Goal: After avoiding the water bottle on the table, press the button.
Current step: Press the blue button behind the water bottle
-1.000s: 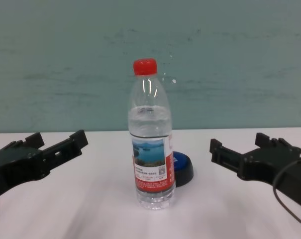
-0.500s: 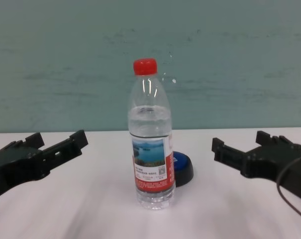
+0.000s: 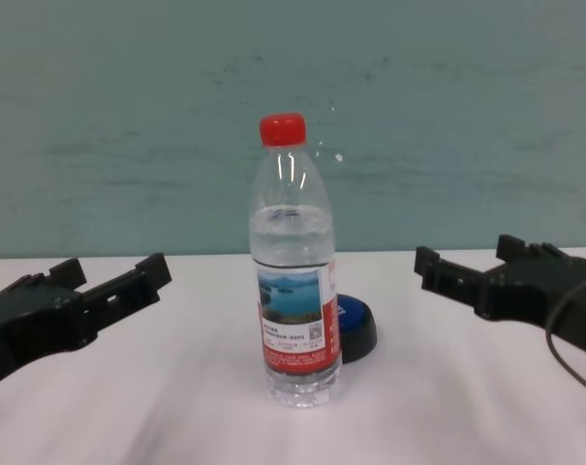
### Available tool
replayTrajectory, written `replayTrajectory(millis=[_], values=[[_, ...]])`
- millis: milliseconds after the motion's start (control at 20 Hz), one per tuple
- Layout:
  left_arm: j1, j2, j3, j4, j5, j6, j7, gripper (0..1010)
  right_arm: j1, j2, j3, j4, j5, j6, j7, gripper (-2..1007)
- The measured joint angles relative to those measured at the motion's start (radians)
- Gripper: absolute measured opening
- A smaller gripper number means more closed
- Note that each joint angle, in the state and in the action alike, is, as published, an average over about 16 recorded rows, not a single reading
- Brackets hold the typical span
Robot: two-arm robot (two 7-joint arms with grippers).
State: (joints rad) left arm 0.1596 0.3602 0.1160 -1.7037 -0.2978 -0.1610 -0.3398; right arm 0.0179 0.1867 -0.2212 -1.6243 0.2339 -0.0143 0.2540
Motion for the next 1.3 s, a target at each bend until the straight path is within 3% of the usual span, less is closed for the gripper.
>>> replayTrajectory(millis=[700, 1300], values=[[0.0, 0.0, 0.0, 0.0, 0.0, 0.0, 0.0, 1010, 0.063, 0.069, -0.003, 0.046, 0.101, 0.03, 0.061, 1004], [0.0, 0.0, 0.0, 0.0, 0.0, 0.0, 0.0, 1010, 0.123, 0.105, 0.001, 0.116, 0.142, 0.03, 0.065, 1004]])
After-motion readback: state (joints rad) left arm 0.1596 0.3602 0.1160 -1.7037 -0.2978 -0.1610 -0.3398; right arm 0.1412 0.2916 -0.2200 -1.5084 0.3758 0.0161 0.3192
